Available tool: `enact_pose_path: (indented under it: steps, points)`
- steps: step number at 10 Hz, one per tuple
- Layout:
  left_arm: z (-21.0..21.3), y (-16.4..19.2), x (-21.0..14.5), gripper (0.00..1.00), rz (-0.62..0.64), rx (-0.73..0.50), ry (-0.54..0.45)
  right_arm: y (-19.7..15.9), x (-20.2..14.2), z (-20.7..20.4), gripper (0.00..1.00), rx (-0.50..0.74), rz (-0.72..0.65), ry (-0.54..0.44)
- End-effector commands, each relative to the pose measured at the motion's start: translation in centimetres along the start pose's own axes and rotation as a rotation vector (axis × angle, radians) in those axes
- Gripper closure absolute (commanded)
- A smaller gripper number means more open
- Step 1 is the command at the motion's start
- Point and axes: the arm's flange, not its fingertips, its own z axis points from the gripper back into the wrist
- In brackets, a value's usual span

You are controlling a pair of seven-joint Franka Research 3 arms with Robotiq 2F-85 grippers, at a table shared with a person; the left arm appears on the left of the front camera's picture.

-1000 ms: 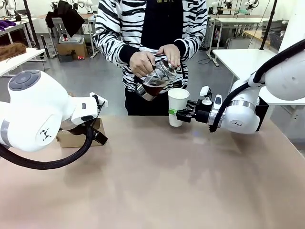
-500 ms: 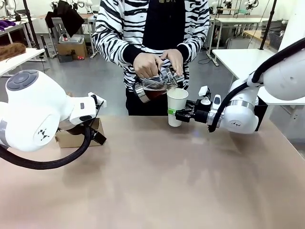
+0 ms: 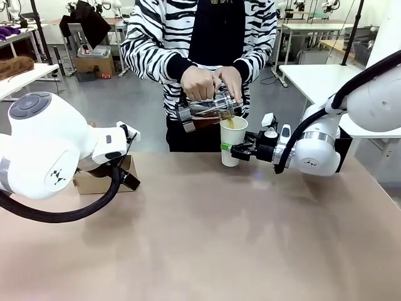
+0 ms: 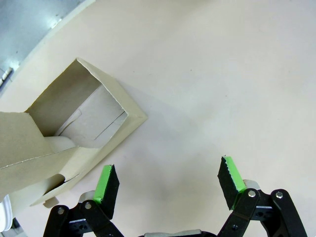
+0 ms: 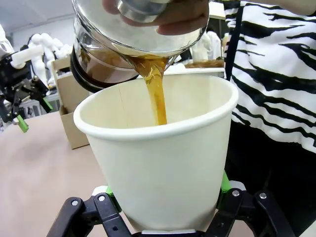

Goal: Pour a drink into a cup and package it in a carrier.
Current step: When a person places the Paper Cup Lid on the 600 ml Paper Cup , lift the 600 ml Paper Cup.

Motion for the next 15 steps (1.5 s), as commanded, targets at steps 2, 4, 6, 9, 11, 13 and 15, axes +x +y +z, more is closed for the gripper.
enact_pose_path:
  steps: [2,4,6,9,11,13,15]
  points:
    - [0.05,0.06,-0.01,0.0,0.002,-0.002,-0.002,0.19,0.16,-0.06,0.2,-0.002,0.003,0.003]
    - [0.05,0.06,-0.01,0.0,0.002,-0.002,-0.002,0.19,0.16,-0.06,0.2,-0.002,0.003,0.003]
    - [0.05,0.06,-0.01,0.0,0.002,-0.002,-0.002,0.19,0.16,-0.06,0.2,-0.002,0.003,0.003]
    - [0.05,0.06,-0.01,0.0,0.002,-0.002,-0.002,0.19,0.16,-0.06,0.2,-0.002,0.003,0.003]
    - [0.05,0.06,-0.01,0.0,0.002,-0.002,-0.002,0.19,0.16,-0.06,0.2,-0.002,0.003,0.003]
    - [0.05,0.06,-0.01,0.0,0.002,-0.002,-0.002,0.19,0.16,-0.06,0.2,-0.002,0.003,0.003]
    - [0.05,0.06,-0.01,0.0,0.002,-0.002,-0.002,0.19,0.16,-0.06,0.2,-0.002,0.003,0.003]
